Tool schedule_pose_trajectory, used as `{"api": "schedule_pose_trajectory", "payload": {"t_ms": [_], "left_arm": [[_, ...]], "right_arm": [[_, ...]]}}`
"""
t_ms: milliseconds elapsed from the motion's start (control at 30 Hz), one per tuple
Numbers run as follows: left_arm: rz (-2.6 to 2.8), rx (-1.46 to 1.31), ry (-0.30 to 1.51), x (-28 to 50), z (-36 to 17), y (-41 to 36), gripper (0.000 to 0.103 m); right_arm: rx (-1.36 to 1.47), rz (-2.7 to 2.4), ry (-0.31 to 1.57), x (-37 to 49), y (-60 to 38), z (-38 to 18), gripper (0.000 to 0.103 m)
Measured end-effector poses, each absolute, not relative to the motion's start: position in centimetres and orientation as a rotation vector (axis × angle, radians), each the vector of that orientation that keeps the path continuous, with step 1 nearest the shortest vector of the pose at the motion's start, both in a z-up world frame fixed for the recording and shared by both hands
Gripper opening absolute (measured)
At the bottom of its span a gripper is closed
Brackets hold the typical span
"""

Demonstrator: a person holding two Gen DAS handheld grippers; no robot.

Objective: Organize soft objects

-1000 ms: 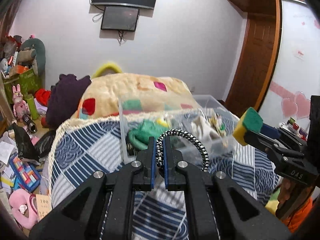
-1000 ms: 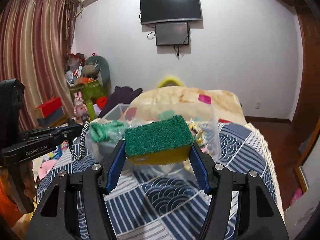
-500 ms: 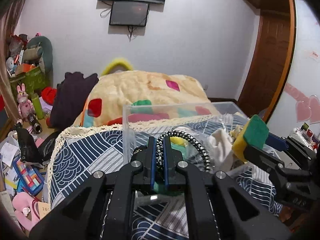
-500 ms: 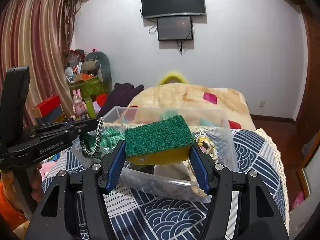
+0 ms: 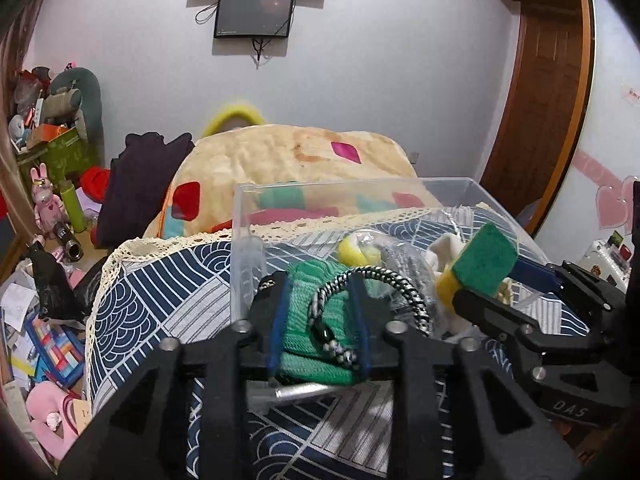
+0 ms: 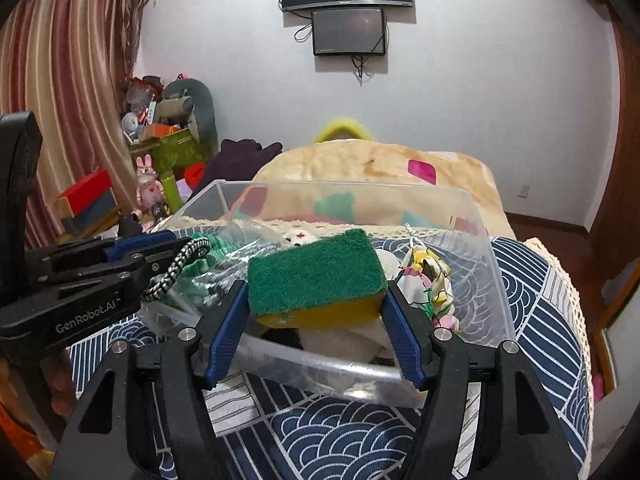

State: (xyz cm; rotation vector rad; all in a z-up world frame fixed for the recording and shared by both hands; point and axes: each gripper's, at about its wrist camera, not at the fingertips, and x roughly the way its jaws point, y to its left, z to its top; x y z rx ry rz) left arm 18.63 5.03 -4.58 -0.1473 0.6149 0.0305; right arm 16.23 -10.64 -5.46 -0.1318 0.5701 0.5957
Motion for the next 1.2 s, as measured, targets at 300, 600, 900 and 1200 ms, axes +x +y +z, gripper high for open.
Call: {"api": "schedule_pose_trajectory", "payload": {"t_ms": [300,600,900,1200], "left_arm": [[0.012,-0.094,0.571,16.0,-3.3,3.7,0.038],[-0.025,-0.139,0.465,12.0,-0.2,3.8,0.043],[-0.056,-0.143,0.336,7.5,2.9,3.0,0.044],[-0.044,-0.098,0.262,4.6,3.7,1.7,0.070]], "right_arm": [[-0.126,0.594,0.558,15.6,-12.0,-4.7,0.068],[-0.104,0.606,0.440,12.6,-14.4,-1.2,0.068],[-0.066,0.633,0.314,9.5,-16.2,1.8,0.073],[-0.054,0.623,0.245,7.6,-16.7,2.2,0.100]]}}
